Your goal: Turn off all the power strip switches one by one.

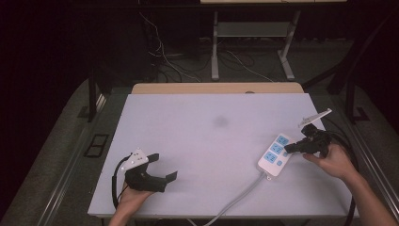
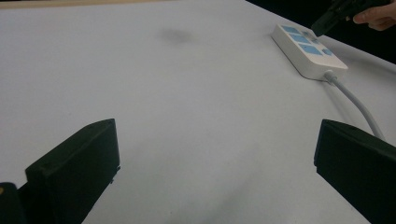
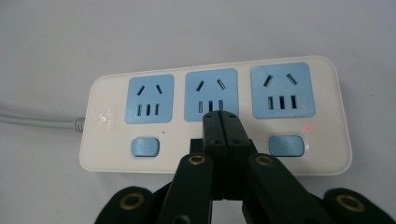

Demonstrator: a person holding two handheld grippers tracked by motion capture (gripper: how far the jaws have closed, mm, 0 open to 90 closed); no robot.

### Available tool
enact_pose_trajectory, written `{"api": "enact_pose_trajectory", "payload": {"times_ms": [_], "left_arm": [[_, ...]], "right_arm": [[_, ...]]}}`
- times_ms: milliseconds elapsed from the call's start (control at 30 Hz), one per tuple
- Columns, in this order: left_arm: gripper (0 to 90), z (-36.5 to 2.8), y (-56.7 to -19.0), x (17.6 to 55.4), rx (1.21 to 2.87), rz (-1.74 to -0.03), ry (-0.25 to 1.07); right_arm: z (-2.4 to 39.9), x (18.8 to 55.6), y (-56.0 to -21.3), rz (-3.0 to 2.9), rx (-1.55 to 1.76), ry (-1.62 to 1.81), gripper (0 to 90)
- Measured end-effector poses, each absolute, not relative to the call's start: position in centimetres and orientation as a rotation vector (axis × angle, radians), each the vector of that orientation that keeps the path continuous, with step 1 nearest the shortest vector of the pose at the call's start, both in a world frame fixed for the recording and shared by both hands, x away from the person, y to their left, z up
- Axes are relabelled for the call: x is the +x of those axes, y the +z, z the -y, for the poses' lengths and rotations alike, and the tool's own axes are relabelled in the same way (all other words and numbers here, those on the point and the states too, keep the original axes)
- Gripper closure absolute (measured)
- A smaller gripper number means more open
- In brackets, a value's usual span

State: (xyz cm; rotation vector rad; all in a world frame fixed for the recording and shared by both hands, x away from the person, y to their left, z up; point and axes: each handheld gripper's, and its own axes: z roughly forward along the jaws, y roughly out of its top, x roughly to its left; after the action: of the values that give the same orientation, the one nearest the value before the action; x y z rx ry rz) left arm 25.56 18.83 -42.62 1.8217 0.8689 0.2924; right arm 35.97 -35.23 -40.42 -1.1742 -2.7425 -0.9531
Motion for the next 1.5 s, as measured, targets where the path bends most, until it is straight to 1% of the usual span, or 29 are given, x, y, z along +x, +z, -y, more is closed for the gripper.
{"api": "enact_pose_trajectory", "payload": {"times_ms": [367,1000,1500], "left_arm": [[0.0,-18.7,-42.7,25.6,1.826,-0.87,0.29],[0.0,-18.6,-42.7,25.7,1.834,-0.863,0.29],[0.0,-18.5,-42.6,25.8,1.832,-0.861,0.295]], "right_arm": [[35.5,35.7,-41.4,2.701,-1.181,-1.004,90.0],[35.5,35.6,-41.6,2.681,-1.22,-1.027,90.0],[34.9,35.2,-41.4,2.742,-1.243,-0.974,90.0]]}}
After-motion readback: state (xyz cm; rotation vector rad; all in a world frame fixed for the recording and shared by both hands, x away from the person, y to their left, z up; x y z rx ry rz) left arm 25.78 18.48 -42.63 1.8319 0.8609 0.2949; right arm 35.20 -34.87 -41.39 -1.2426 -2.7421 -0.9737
